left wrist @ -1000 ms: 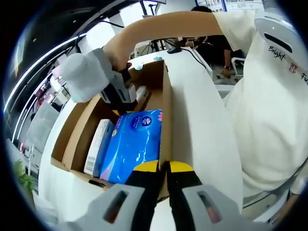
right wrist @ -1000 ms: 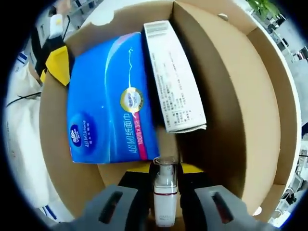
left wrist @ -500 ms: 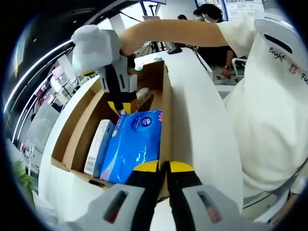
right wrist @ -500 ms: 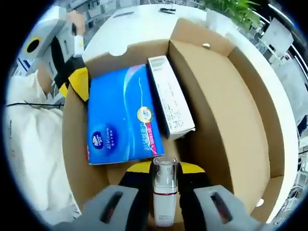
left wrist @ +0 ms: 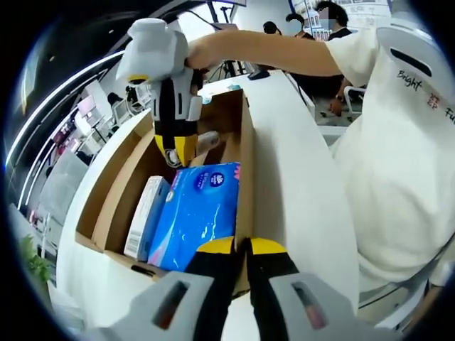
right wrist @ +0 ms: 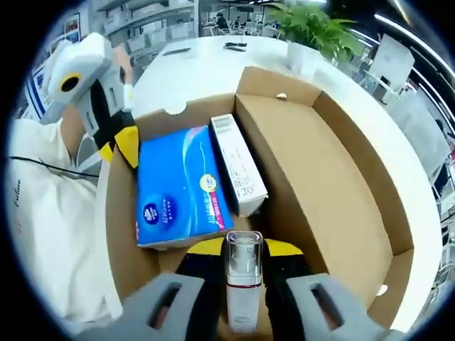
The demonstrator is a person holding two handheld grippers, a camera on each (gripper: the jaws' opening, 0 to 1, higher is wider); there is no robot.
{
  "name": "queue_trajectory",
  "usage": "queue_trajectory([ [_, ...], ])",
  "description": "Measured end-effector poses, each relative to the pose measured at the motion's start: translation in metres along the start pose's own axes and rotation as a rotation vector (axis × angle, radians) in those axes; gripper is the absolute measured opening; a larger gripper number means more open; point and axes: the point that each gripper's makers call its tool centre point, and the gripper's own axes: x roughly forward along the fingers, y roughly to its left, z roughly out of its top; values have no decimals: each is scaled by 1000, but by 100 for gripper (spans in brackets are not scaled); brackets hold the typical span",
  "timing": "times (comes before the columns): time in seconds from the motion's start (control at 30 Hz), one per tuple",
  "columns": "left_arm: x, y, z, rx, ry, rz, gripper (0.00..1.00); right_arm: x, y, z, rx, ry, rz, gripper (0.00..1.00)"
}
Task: Operate the shoe box by opening the lid, removing the specified soft item, and placing it in the target area until the item is outside and the box remains undamaged.
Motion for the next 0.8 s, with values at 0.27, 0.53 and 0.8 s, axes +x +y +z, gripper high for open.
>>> queue_trajectory([
  [0.27,0,0,1,-1,0,-4,5,-7,-4,19,106,-155,-49,18],
  [0.53,0,-1,1,3,-1,-3,5,-22,-8,33,158,-296,-112,18],
  [0.8,0,0,0,1,-1,-4,5,-36,-27,44,291,-500,-198,18],
])
